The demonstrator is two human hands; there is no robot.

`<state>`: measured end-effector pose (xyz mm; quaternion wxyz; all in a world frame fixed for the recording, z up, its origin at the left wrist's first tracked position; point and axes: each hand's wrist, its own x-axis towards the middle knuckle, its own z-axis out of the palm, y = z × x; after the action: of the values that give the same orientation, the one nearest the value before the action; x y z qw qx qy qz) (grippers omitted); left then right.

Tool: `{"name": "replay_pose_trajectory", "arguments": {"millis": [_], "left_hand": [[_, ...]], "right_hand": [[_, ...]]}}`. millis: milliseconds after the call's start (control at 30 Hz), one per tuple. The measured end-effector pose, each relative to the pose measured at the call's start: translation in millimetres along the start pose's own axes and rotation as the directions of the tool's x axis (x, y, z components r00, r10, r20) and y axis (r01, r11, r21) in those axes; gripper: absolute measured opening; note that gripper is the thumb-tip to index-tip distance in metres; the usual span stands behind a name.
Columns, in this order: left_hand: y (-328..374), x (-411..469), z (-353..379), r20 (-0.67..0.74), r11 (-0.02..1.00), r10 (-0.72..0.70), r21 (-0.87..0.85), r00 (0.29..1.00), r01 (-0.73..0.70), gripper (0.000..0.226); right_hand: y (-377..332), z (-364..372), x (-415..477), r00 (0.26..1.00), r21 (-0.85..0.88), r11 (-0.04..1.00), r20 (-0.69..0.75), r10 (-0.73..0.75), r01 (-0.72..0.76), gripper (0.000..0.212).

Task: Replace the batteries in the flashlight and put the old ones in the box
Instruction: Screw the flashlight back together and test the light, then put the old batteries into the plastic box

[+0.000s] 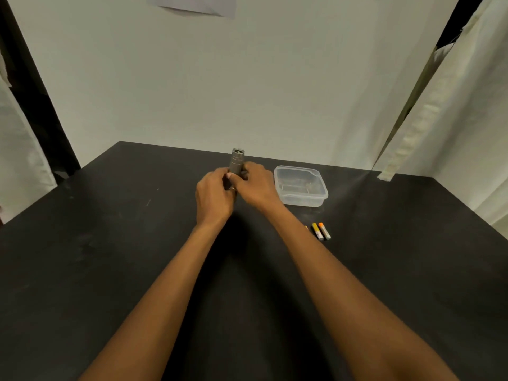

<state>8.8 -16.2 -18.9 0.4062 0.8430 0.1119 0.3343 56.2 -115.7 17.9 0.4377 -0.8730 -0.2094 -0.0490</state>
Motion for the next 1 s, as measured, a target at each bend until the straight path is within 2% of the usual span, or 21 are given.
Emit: {"name": "replay_pose_trajectory", "arguments": {"millis": [133, 233, 533, 600, 700, 800, 900, 1000], "left_hand": [[-23, 34, 4, 0.001, 0.998, -0.032, 0.062, 0.999, 0.032, 0.013], [-36, 52, 5, -0.006, 0.993, -0.053, 0.108, 0.999, 0.054, 0.013], [-52, 48, 10, 0.042, 0.986, -0.1, 0.135, 0.994, 0.093, 0.013], [-47, 45, 7, 0.079, 0.979, -0.143, 0.154, 0.987, 0.13, 0.022], [-35, 27, 2, 0.035, 0.945, -0.201, 0.272, 0.979, 0.184, 0.056], [-17, -4, 3, -0.062, 0.966, -0.089, 0.236, 0.994, 0.101, 0.043], [2, -32, 10, 0.033, 0.985, 0.023, 0.168, 0.999, -0.029, 0.031], [22, -49, 22, 0.154, 0.986, 0.093, 0.124, 0.984, -0.112, 0.031]], "right_hand": [[-3, 25, 40, 0.999, -0.028, 1.0, 0.048, -0.003, 0.005, 0.02], [1, 43, 58, 0.999, 0.017, 1.0, 0.048, -0.005, 0.004, 0.017], [19, 61, 59, 0.997, 0.016, 1.0, 0.078, 0.016, -0.017, 0.019], [18, 55, 55, 0.994, -0.009, 0.999, 0.105, 0.036, -0.036, 0.027], [17, 39, 41, 0.995, -0.048, 0.998, 0.089, 0.04, -0.036, 0.039], [18, 13, 17, 0.999, -0.098, 0.995, 0.052, -0.01, 0.015, 0.023], [26, -23, -16, 0.999, -0.136, 0.99, 0.017, -0.043, 0.044, 0.009], [42, -64, -47, 0.999, -0.18, 0.983, 0.042, -0.033, 0.04, 0.015]]}}
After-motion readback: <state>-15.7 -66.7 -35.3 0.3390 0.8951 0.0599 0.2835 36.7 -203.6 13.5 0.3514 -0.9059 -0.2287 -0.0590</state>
